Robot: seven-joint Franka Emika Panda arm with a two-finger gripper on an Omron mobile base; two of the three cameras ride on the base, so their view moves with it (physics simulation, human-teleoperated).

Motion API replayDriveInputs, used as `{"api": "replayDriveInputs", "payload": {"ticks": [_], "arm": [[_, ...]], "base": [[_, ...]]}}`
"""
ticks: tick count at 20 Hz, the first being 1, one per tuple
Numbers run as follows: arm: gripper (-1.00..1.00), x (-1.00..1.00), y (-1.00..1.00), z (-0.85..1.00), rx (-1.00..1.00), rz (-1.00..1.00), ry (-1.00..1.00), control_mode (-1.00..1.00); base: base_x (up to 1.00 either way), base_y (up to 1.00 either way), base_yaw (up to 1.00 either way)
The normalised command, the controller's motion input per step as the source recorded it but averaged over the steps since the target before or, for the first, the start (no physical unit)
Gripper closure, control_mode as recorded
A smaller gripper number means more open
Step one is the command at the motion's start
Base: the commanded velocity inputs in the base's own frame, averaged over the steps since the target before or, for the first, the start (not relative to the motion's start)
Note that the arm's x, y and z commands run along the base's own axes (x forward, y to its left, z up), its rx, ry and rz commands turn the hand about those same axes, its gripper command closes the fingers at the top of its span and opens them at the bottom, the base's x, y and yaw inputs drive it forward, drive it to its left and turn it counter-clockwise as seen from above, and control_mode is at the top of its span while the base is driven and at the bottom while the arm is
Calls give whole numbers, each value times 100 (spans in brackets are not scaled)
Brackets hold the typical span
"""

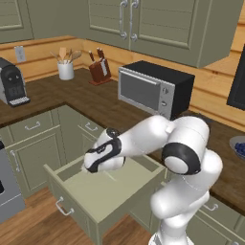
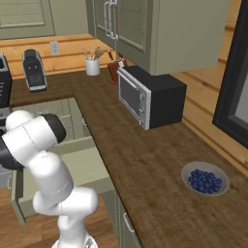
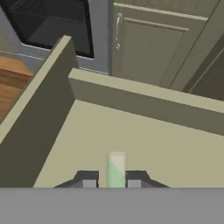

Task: Take a straw from the drawer in front and place it inside the glass cup on the dining counter.

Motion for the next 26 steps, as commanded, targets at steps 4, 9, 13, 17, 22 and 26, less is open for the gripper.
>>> {"api": "replayDriveInputs", "payload": {"ticks": [4, 9, 13, 17, 22, 26], "arm": [[100, 8, 0, 100, 11, -6, 0, -100], [100, 2, -2, 100, 4, -9, 0, -100], [100, -7, -18, 100, 0, -10, -1, -100], [100, -10, -22, 100, 0, -12, 0, -100], [100, -19, -42, 100, 0, -16, 0, -100], [100, -69, -67, 100, 0, -21, 0, -100]], "base": [[0, 0, 0], [0, 0, 0], [0, 0, 0], [0, 0, 0], [0, 0, 0], [0, 0, 0]]}}
